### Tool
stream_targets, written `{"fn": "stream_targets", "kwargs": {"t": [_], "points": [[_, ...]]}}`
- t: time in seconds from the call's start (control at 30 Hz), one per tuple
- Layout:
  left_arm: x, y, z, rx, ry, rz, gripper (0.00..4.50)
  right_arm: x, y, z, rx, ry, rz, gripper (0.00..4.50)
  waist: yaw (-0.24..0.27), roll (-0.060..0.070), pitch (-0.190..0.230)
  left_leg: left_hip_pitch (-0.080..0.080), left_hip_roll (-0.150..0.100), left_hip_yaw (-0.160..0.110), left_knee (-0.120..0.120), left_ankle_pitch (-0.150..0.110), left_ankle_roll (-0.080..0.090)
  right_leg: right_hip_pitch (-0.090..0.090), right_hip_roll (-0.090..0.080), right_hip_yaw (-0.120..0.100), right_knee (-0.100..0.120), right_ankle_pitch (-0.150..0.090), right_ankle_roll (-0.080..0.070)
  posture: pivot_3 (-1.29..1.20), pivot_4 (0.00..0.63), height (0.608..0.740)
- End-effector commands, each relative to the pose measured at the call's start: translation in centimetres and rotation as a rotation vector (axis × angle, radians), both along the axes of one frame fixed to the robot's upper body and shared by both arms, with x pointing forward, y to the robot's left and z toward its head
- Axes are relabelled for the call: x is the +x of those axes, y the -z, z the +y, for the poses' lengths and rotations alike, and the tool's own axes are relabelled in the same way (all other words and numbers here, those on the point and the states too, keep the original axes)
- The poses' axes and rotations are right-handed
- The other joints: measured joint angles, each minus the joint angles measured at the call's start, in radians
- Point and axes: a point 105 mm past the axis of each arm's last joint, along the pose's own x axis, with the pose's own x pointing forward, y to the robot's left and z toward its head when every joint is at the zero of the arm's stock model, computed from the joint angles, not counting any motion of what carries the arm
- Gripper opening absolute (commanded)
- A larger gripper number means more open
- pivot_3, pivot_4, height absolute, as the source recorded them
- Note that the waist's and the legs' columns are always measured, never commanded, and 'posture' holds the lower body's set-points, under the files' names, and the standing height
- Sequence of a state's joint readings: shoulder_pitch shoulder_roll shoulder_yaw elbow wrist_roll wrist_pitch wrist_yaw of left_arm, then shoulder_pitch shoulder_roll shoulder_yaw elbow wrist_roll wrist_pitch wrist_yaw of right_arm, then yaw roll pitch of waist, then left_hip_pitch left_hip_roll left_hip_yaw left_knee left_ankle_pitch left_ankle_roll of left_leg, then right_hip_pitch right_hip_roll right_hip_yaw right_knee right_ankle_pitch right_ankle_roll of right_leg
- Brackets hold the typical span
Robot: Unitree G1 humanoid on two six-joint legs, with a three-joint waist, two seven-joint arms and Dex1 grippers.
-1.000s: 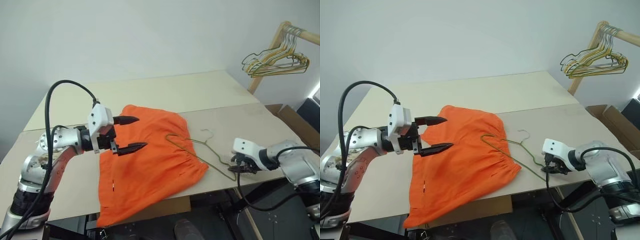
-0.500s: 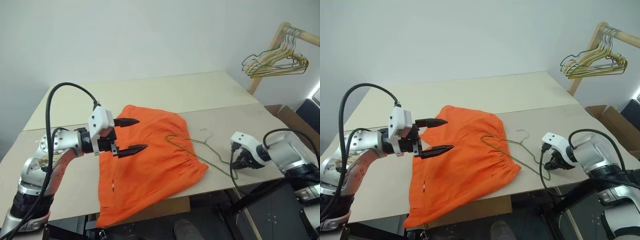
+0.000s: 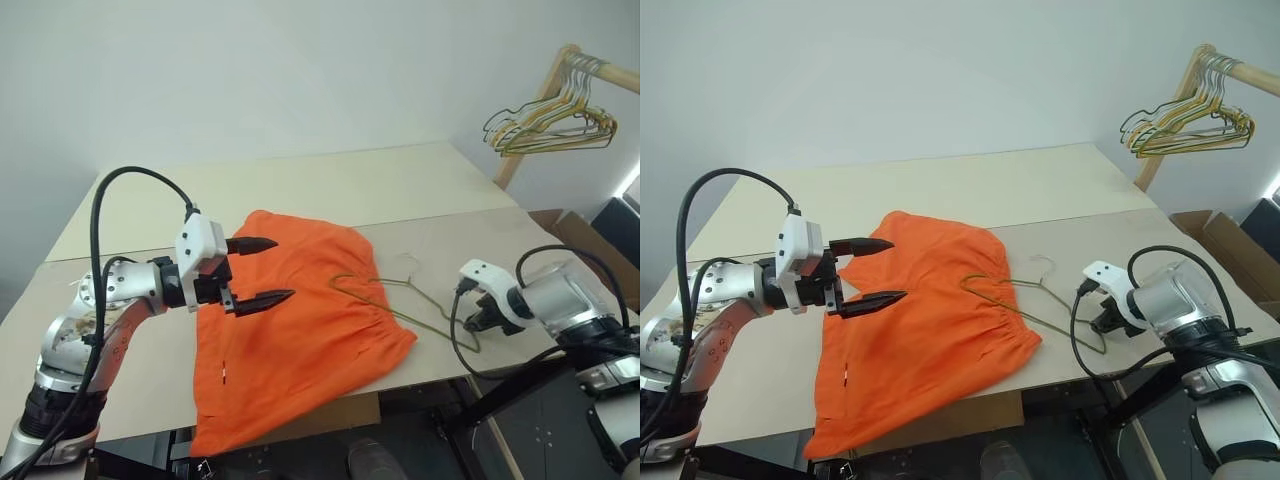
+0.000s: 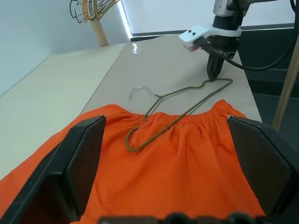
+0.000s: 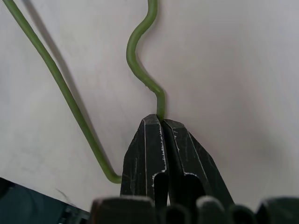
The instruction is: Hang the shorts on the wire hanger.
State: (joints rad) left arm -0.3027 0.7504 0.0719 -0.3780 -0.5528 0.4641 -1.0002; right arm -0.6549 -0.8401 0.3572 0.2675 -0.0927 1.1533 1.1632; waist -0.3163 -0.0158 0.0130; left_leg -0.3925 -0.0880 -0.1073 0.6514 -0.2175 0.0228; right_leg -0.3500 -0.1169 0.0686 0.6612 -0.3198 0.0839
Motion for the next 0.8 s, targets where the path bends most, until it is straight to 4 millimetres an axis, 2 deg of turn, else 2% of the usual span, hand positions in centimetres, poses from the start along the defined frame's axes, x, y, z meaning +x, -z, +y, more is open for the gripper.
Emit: {"fn": "stream_targets", "kwargs": {"t": [0.03,0.2,0.37,0.6,0.8], "points": [[0.1,-1.4,0.2,-0.005,-0.001,-0.062,4.5,1.6,-3.2,-0.1,0.099,0.088,-0.123,0.07,0.0,0.0,0.0,0.0,0.0,0.0,0.0,0.0,0.0,0.0,0.0,0.0,0.0,0.0,0.0,-0.28,0.0,0.74],[0.7,-1.6,0.4,-0.002,-0.017,-0.07,4.5,2.2,-6.7,-0.6,0.165,0.102,-0.31,0.07,0.002,0.002,0.001,-0.003,-0.001,0.0,0.0,0.0,0.0,-0.003,-0.001,0.0,0.001,0.0,0.0,-0.29,0.0,0.74],[2.4,-2.2,1.0,-0.014,-0.076,-0.092,4.5,2.4,-9.0,-0.2,0.092,-0.031,-0.539,0.07,0.003,0.002,0.001,-0.004,-0.001,0.0,0.001,0.0,0.0,-0.003,-0.001,-0.001,0.001,0.0,0.0,-0.31,0.0,0.74],[6.2,-4.2,2.1,-0.071,-0.205,-0.125,4.5,2.5,-12.5,2.9,-0.103,-0.365,-0.979,0.07,-0.003,0.002,0.001,-0.005,-0.001,-0.001,0.002,0.0,0.0,-0.004,-0.001,-0.001,0.002,0.0,0.0,-0.32,0.0,0.74],[7.5,-3.5,0.9,-0.04,-0.144,-0.098,4.5,2.1,-14.5,5.6,-0.115,-0.539,-1.181,0.07,-0.006,0.002,0.001,-0.005,-0.001,-0.001,0.002,0.0,0.0,-0.004,-0.001,-0.001,0.002,0.0,0.0,-0.31,0.0,0.74]]}}
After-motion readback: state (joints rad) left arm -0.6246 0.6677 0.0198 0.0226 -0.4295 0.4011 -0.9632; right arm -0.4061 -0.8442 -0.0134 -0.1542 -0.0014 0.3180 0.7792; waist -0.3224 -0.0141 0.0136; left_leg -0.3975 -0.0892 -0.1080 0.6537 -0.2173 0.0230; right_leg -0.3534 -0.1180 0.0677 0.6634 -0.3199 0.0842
